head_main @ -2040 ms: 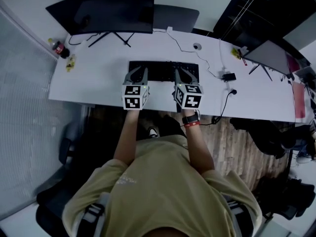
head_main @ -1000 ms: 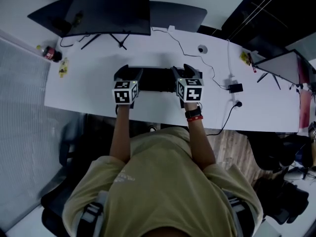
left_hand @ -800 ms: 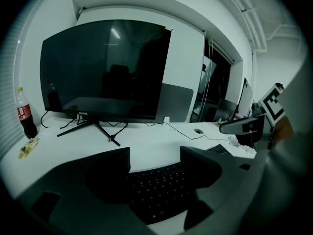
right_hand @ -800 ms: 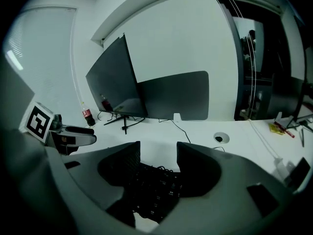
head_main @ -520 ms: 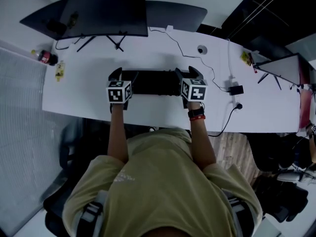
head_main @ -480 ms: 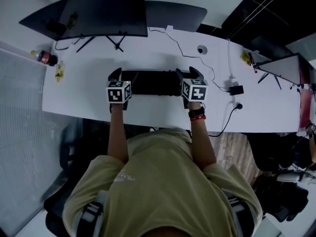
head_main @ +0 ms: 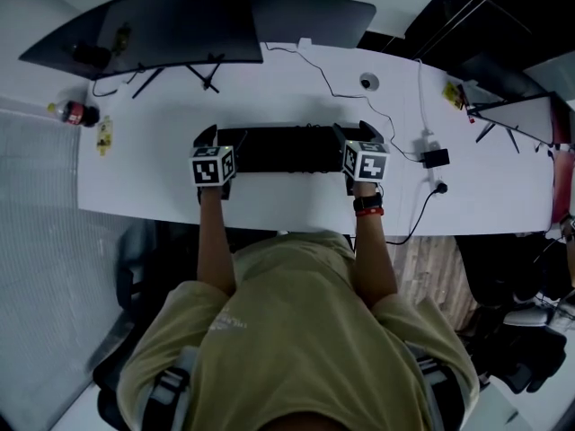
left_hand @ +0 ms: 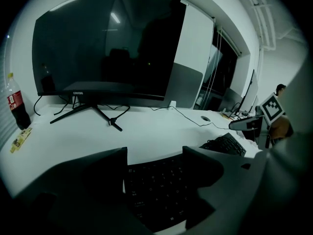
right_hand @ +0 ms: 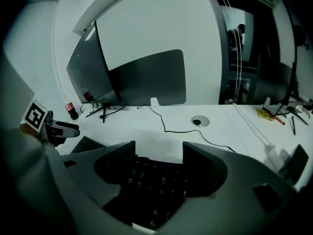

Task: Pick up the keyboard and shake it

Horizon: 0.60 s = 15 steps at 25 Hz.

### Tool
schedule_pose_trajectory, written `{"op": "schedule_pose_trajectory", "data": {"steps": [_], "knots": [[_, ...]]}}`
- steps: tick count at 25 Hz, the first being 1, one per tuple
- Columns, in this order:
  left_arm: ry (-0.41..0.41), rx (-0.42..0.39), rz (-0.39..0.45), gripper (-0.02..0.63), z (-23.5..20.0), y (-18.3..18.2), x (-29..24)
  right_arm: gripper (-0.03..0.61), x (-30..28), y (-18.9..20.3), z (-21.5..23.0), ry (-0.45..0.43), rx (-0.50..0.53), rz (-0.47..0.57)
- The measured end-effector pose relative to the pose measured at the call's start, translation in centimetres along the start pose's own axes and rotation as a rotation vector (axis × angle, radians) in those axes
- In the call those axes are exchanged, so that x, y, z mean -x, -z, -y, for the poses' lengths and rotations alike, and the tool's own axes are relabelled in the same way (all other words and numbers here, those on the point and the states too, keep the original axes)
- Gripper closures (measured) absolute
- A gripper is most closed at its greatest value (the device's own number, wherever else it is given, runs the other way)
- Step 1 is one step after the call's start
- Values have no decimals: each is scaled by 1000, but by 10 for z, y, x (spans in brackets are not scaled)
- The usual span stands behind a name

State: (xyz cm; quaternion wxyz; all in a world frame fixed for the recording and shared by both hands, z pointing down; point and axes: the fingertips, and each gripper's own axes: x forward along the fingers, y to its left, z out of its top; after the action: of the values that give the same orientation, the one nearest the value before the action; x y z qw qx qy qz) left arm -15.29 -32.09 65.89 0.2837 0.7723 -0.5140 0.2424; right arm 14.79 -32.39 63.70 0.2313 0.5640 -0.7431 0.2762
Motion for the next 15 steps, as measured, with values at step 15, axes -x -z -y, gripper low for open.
{"op": "schedule_pose_trajectory", "data": {"steps": [15], "knots": [[-12,51,-93,239,-19,19,-24,269,-12,28,39,68,-15,-82]]}}
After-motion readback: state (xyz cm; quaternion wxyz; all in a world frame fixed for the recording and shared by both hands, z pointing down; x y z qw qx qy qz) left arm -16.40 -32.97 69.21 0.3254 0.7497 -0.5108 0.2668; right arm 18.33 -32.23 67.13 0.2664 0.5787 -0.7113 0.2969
